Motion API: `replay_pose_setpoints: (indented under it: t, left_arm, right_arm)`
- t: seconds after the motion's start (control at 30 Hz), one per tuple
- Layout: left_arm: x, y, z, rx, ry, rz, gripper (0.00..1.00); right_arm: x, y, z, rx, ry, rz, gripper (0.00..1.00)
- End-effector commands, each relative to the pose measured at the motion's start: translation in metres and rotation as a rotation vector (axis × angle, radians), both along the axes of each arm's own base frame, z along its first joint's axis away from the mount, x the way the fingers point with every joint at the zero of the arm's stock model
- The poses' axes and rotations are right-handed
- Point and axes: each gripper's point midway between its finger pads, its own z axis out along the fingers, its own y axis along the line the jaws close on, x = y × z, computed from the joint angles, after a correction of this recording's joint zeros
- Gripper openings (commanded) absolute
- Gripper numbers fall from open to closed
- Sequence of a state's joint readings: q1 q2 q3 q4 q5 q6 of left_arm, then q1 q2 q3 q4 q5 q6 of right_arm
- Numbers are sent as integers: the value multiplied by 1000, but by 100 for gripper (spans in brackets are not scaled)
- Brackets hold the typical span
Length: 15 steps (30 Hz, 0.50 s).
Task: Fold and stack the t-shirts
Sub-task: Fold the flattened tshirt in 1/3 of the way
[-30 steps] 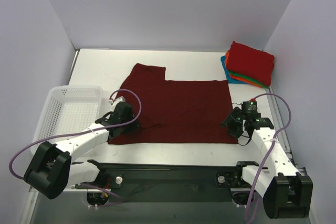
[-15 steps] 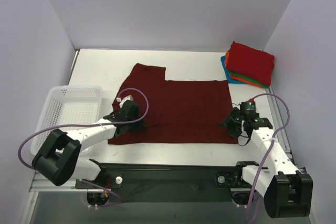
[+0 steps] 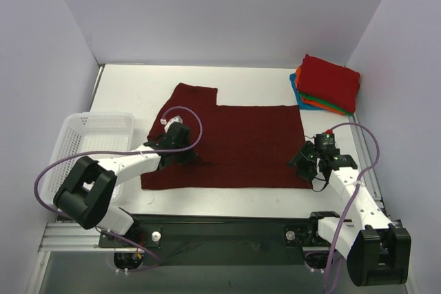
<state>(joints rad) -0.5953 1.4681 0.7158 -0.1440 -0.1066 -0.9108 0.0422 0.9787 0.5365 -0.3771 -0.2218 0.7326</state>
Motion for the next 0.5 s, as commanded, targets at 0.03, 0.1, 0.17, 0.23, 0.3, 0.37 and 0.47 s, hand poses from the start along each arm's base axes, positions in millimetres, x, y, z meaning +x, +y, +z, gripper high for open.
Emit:
replay_pose_setpoints:
  t: [0.03, 0.1, 0.17, 0.23, 0.3, 0.37, 0.47]
  left_arm:
    - [32, -26, 31, -57, -91, -24, 5]
    - [37, -29, 28, -47, -86, -30, 5]
    - [47, -35, 34, -48, -98, -34, 5]
    - [52, -40, 36, -50, -101, -43, 5]
    - [61, -47, 38, -51, -105, -49, 5]
    - [70, -55, 38, -54, -108, -63, 5]
    - [75, -63, 31, -53, -93, -85, 6]
  right_arm:
    - [-1, -3, -2, -18, 11, -14, 43]
    - [0, -2, -1, -21, 9, -9, 43]
    - [1, -2, -1, -21, 9, -11, 43]
    - [2, -2, 0, -23, 9, -9, 43]
    - [3, -3, 1, -28, 4, -9, 43]
    - [4, -4, 1, -33, 5, -12, 43]
    - [5, -3, 2, -35, 3, -5, 43]
